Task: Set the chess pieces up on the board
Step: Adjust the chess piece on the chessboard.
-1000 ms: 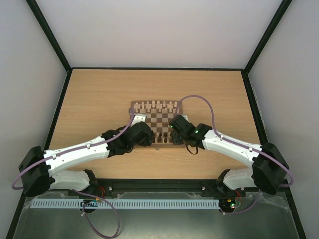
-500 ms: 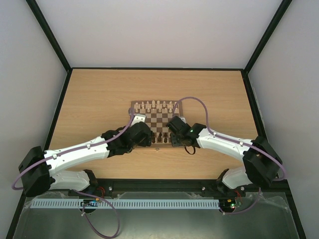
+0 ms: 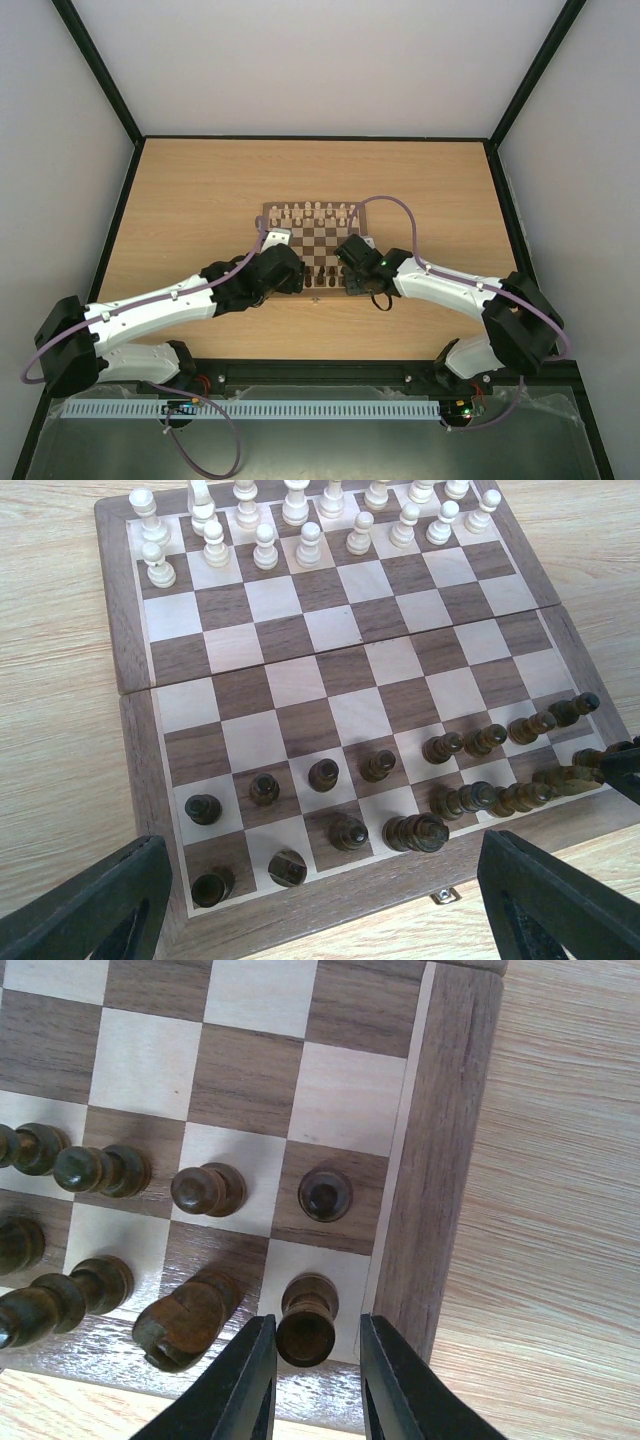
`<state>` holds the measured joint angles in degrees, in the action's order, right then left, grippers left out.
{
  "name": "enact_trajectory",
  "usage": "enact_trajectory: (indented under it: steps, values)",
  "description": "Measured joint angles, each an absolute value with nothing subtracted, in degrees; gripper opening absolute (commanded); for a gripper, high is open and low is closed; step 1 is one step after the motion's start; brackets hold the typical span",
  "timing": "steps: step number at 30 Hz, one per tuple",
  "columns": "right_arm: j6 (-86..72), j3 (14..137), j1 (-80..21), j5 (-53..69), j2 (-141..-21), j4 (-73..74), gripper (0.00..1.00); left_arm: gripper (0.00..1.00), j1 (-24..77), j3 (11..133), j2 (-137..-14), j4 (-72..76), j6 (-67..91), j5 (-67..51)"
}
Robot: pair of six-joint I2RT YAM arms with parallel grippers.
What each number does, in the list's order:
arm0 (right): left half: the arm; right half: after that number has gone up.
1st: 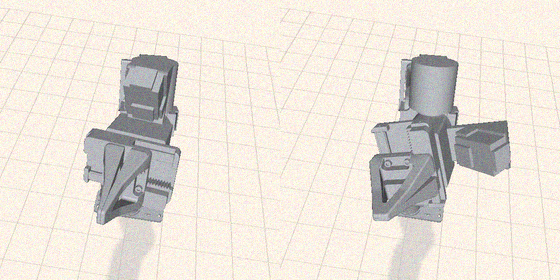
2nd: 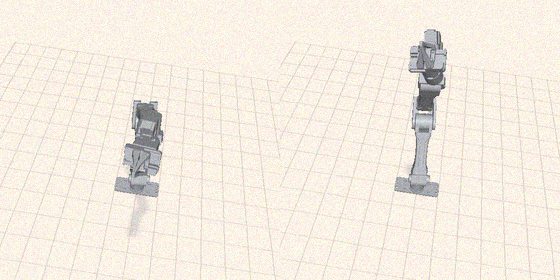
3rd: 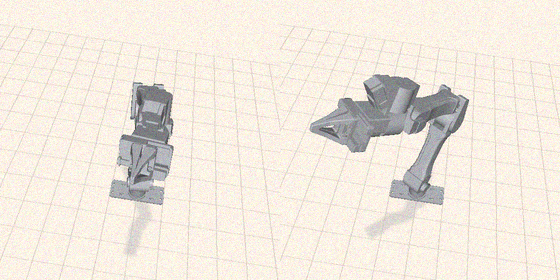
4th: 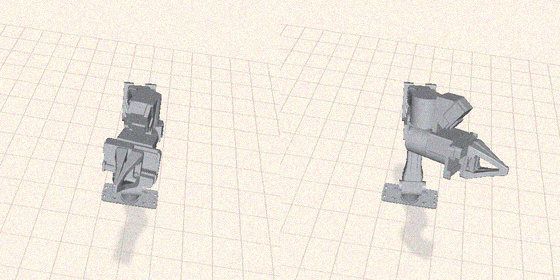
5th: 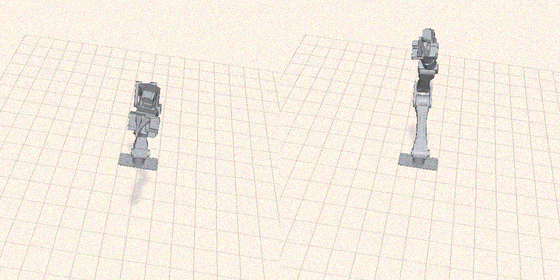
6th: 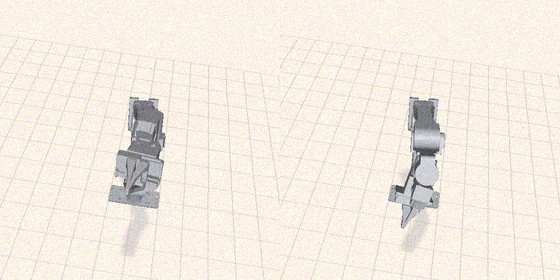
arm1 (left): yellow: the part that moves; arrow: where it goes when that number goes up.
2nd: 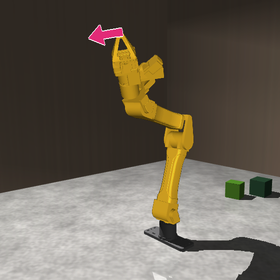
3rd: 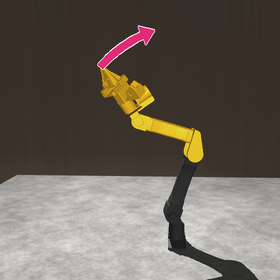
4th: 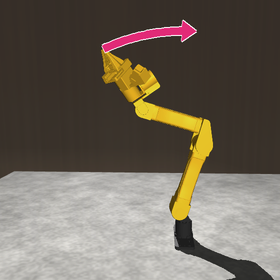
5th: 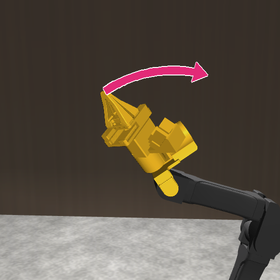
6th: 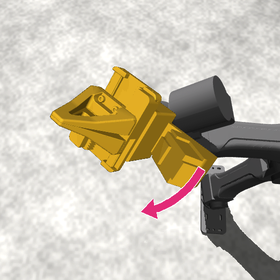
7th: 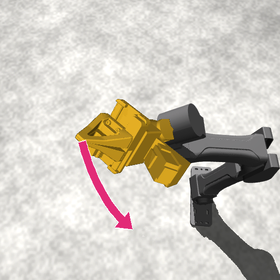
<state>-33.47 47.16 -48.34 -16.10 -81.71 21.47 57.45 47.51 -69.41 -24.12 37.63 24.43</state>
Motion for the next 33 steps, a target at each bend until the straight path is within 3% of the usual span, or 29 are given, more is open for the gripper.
enact_trajectory:
  steps: [14,24,29,33]
  values:
    - [-33.43,46.96,-48.23,-16.82,-81.69,21.17,0.23,0.87,57.45,47.51,-69.43,-24.12,37.65,24.38]
    - [-32.53,46.72,-48.21,-16.73,-78.81,20.80,0.29,0.87,57.45,47.51,-69.43,-24.14,37.67,24.43]
    - [-32.27,46.72,-48.16,-16.73,-75.11,20.86,0.35,0.90,57.36,47.51,-69.38,-24.34,37.76,24.47]
    - [-32.14,46.68,-48.10,-16.45,-72.25,20.88,0.48,0.94,56.93,47.51,-68.88,-24.91,38.04,24.71]
